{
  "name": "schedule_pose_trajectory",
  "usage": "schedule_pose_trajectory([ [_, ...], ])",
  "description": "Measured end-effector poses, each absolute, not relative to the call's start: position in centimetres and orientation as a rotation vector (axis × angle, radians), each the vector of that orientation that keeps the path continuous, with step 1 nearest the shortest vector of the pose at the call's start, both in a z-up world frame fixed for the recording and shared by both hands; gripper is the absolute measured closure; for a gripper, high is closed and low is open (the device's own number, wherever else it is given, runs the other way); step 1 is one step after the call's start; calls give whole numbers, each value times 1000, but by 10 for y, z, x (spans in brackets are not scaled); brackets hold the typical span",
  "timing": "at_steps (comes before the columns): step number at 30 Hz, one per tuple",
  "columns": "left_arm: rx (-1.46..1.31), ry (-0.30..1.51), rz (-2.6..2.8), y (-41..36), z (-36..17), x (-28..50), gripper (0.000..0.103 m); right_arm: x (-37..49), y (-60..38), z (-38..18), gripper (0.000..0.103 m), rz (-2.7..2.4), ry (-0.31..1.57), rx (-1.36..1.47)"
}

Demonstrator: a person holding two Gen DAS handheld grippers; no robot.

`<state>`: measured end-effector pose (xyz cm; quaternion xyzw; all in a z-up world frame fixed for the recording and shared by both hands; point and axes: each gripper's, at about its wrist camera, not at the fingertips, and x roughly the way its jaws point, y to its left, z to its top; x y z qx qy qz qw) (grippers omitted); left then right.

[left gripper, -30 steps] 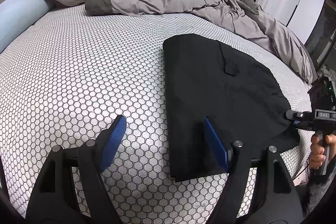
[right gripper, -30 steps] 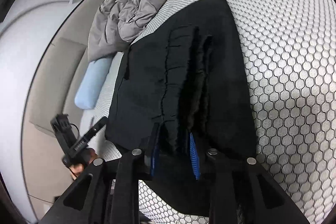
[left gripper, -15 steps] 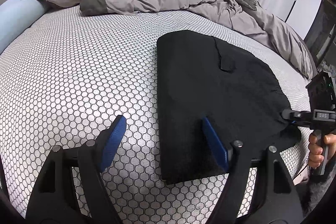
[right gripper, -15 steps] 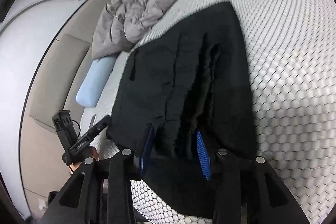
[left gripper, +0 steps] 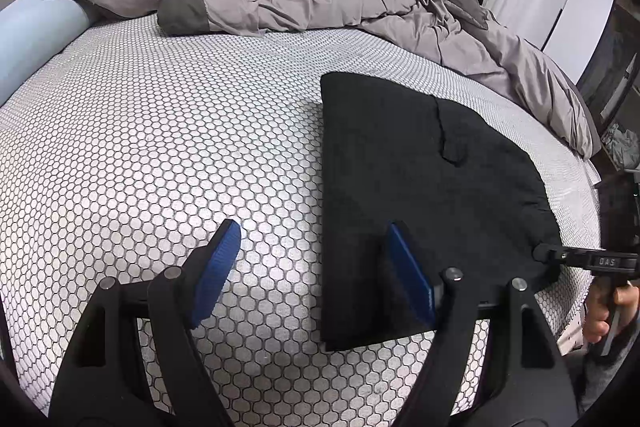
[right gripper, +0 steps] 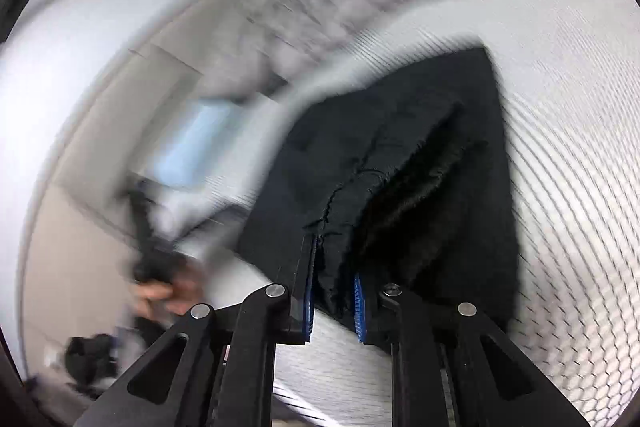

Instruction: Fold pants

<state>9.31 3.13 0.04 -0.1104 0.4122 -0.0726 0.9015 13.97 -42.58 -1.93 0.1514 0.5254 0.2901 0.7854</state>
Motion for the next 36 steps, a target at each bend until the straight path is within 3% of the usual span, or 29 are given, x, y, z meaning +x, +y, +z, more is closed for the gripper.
schedule_pose_trajectory([
  [2, -217, 846, -158, 28, 2, 91, 30, 142, -430, -28, 85, 643, 1152, 367],
  [4, -205, 840, -165, 24, 4, 88, 30, 136, -441, -14, 69, 654, 1094, 390],
  [6, -185, 832, -180, 18, 7, 84, 30, 132, -451, -5, 65, 628, 1041, 393],
  [17, 49, 823, -433, -52, 13, 51, 30, 134, -452, 5, 65, 729, 1014, 464],
  [29, 120, 868, -449, -54, -1, 47, 41, 155, -433, -22, 65, 701, 1108, 471],
  [30, 120, 871, -447, -53, -2, 47, 41, 156, -432, -23, 65, 700, 1107, 478],
  [34, 137, 866, -436, -55, -2, 46, 41, 152, -431, -13, 97, 711, 1062, 471],
  [36, 148, 868, -430, -56, -2, 46, 41, 144, -429, 1, 98, 740, 1013, 450],
])
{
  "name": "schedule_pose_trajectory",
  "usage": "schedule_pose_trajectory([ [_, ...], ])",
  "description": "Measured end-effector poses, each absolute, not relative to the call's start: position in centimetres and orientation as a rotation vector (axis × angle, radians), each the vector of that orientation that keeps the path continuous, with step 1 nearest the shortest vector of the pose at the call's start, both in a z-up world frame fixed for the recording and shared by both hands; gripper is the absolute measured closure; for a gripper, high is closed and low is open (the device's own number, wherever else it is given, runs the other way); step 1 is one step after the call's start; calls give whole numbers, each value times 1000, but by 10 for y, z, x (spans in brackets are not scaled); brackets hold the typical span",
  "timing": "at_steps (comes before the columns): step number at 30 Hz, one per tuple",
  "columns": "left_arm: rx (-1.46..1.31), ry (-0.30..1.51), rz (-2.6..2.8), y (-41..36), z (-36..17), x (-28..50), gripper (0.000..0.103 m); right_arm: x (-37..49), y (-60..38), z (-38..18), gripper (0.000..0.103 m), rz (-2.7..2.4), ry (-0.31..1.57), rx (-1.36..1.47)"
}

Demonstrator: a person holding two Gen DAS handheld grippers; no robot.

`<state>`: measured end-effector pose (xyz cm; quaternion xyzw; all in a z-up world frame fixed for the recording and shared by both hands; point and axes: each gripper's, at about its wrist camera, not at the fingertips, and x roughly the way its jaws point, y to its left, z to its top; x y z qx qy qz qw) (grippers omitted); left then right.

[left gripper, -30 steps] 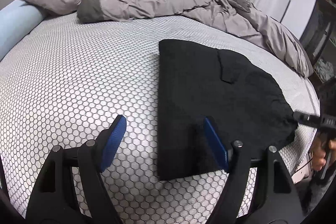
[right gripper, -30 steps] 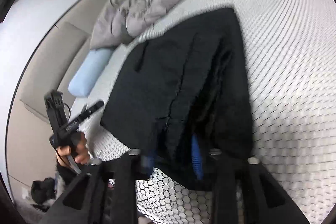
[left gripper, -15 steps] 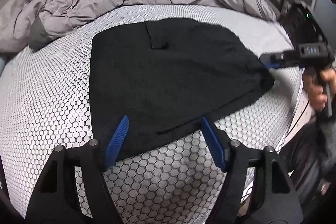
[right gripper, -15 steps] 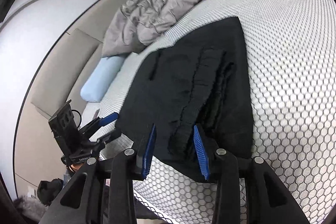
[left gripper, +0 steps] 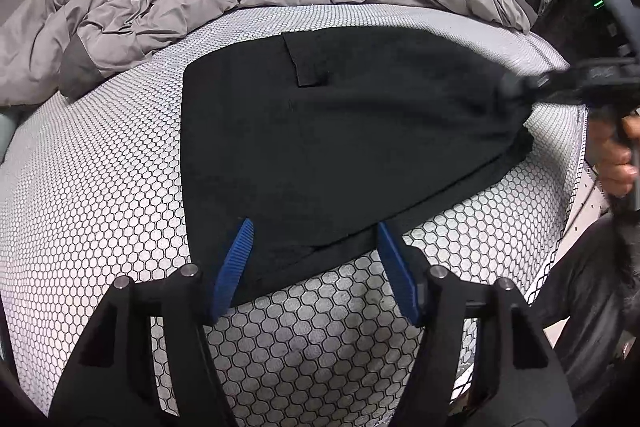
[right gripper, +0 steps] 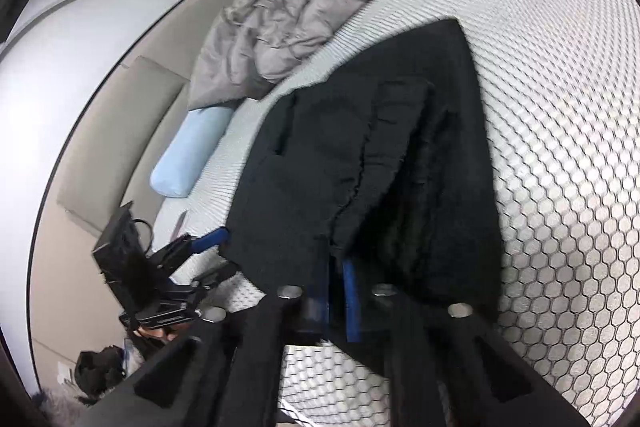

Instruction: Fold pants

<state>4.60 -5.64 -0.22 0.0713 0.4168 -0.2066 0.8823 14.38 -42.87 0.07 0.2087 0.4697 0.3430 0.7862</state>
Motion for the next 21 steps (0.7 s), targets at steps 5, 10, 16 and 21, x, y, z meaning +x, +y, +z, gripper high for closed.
schedule_pose_trajectory([
  [5, 161, 867, -436, -52, 0, 41, 41, 116, -432, 37, 98, 823, 914, 444],
  [10, 79, 874, -455, -32, 7, 39, 41, 135, -435, -18, 98, 650, 1113, 391],
  [16, -114, 837, -428, -8, 17, 50, 41, 132, -444, 0, 91, 656, 1044, 400],
  [21, -137, 901, -361, -21, -1, 72, 41, 140, -455, -5, 75, 587, 1048, 435],
])
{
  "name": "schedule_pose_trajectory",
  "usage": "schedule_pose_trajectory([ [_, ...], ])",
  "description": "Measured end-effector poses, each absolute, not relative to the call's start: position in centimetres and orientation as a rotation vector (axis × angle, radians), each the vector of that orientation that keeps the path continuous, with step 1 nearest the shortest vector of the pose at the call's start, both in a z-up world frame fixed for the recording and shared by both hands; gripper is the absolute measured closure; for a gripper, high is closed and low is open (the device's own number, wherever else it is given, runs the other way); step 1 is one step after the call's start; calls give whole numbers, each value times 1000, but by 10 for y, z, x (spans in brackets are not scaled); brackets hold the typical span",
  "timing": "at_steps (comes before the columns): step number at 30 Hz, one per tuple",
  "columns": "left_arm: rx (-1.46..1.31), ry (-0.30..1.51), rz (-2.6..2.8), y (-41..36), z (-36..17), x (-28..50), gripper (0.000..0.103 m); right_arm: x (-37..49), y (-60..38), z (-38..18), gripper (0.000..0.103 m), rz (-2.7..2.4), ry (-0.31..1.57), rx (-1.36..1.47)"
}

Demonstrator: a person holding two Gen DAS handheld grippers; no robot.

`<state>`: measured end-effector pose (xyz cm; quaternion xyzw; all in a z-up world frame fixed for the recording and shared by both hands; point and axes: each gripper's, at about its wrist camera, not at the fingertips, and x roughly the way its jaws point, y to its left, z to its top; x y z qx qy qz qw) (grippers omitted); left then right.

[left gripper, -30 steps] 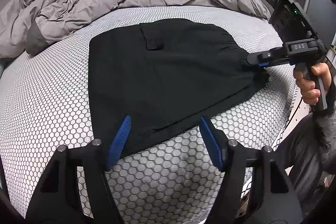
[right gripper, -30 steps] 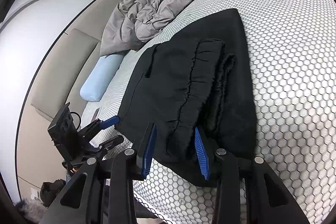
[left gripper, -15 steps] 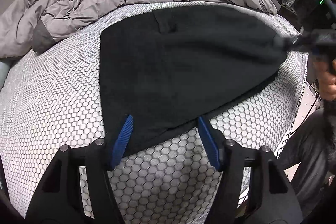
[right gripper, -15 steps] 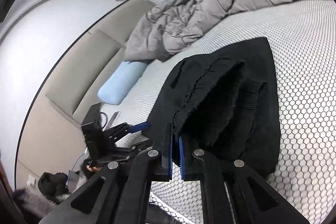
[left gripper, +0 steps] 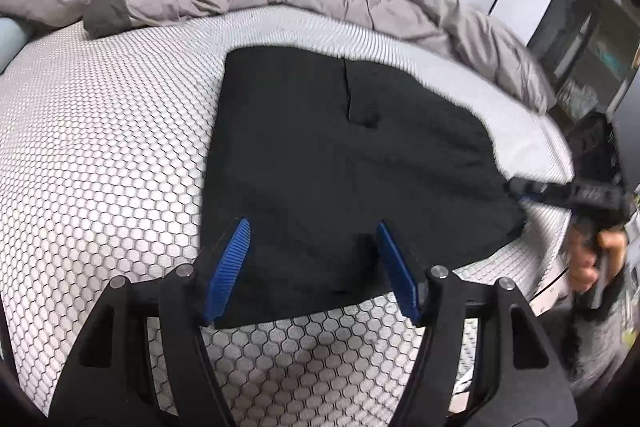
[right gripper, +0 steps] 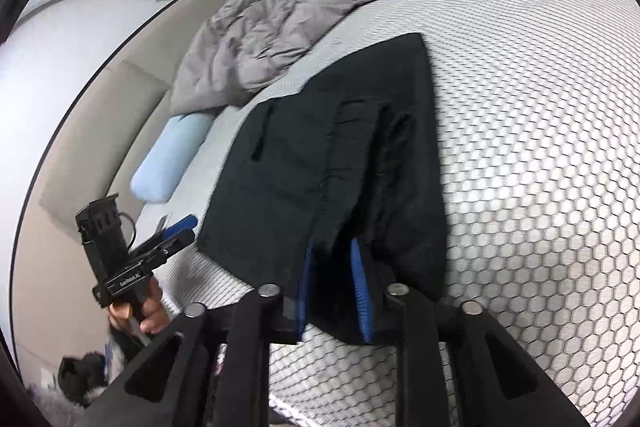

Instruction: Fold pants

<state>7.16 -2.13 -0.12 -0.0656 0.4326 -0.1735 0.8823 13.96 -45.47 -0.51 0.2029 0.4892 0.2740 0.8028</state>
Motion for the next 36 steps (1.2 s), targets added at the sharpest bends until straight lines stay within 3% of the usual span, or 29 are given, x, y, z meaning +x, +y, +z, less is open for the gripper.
schedule_pose_trajectory([
  [2, -62, 911, -360, -28, -4, 70, 39, 143, -457, -4, 69, 579, 1029, 444],
  [4, -21, 916, -360, -31, -4, 66, 38, 146, -461, -1, 54, 578, 991, 459],
  [5, -22, 915, -360, -30, -3, 65, 38, 149, -463, 0, 53, 576, 980, 470],
  [11, -122, 838, -403, -32, 23, 60, 38, 198, -457, -2, 53, 553, 974, 546],
  [15, -141, 815, -502, -83, 28, 67, 38, 222, -449, -2, 53, 539, 984, 557],
  [19, -55, 826, -567, -150, 15, 78, 38, 231, -442, -10, 76, 506, 1038, 512],
  [21, 22, 856, -565, -175, 3, 80, 38, 233, -440, -8, 83, 529, 1028, 513],
  [27, 67, 877, -551, -189, -19, 67, 38, 241, -449, -28, 83, 495, 1085, 512],
  [33, -17, 892, -552, -174, -8, 60, 38, 224, -464, -10, 67, 518, 1027, 564],
  [36, -85, 862, -578, -165, 4, 62, 38, 200, -475, 0, 67, 558, 990, 585],
])
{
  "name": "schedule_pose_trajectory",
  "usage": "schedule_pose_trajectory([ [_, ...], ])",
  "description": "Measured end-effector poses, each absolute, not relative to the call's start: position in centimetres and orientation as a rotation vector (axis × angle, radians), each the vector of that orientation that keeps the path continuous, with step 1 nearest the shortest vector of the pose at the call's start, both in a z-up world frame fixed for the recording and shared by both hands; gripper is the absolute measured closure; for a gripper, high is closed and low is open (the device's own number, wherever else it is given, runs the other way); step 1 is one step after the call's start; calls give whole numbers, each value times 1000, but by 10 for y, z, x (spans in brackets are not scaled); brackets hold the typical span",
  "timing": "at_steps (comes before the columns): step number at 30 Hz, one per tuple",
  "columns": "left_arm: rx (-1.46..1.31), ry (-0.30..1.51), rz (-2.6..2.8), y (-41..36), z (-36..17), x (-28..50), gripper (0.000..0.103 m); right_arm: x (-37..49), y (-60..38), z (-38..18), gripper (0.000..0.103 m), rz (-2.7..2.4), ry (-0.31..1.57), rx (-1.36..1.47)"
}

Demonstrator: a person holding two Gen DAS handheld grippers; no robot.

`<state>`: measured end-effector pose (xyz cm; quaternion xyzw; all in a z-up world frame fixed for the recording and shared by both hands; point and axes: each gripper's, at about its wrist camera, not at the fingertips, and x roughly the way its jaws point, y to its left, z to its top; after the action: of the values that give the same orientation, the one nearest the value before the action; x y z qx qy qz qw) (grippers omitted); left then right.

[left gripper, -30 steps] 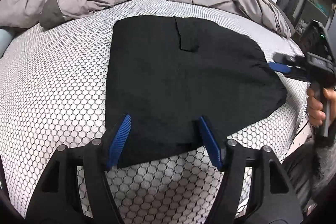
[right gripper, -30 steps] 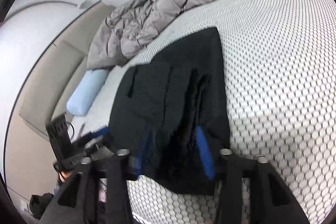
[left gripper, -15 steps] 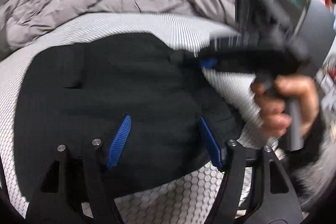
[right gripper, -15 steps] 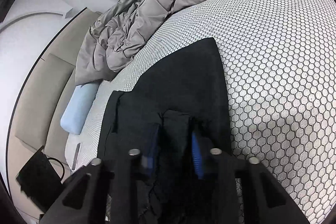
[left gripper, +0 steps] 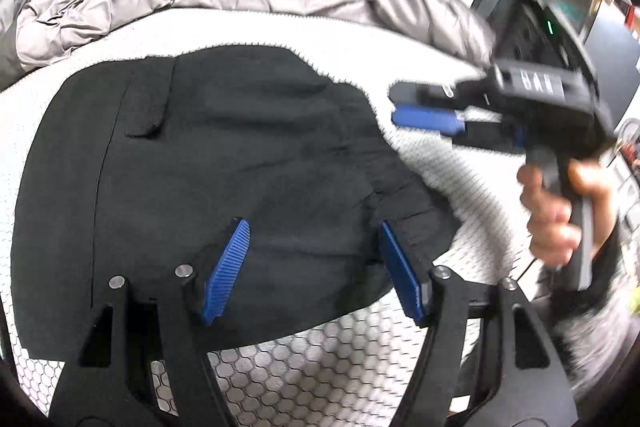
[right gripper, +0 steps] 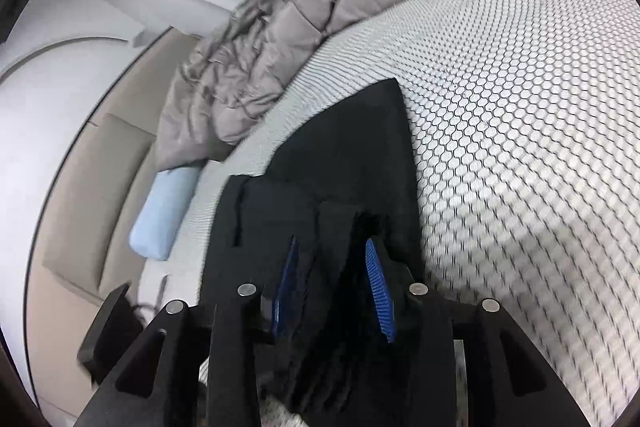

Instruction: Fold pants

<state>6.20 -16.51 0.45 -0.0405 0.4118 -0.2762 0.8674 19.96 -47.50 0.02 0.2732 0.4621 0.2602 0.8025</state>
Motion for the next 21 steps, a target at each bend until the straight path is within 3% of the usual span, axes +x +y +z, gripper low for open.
schedule_pose_trajectory([
  [21, -42, 895, -575, -190, -12, 72, 33, 174, -456, -14, 67, 689, 1098, 573],
])
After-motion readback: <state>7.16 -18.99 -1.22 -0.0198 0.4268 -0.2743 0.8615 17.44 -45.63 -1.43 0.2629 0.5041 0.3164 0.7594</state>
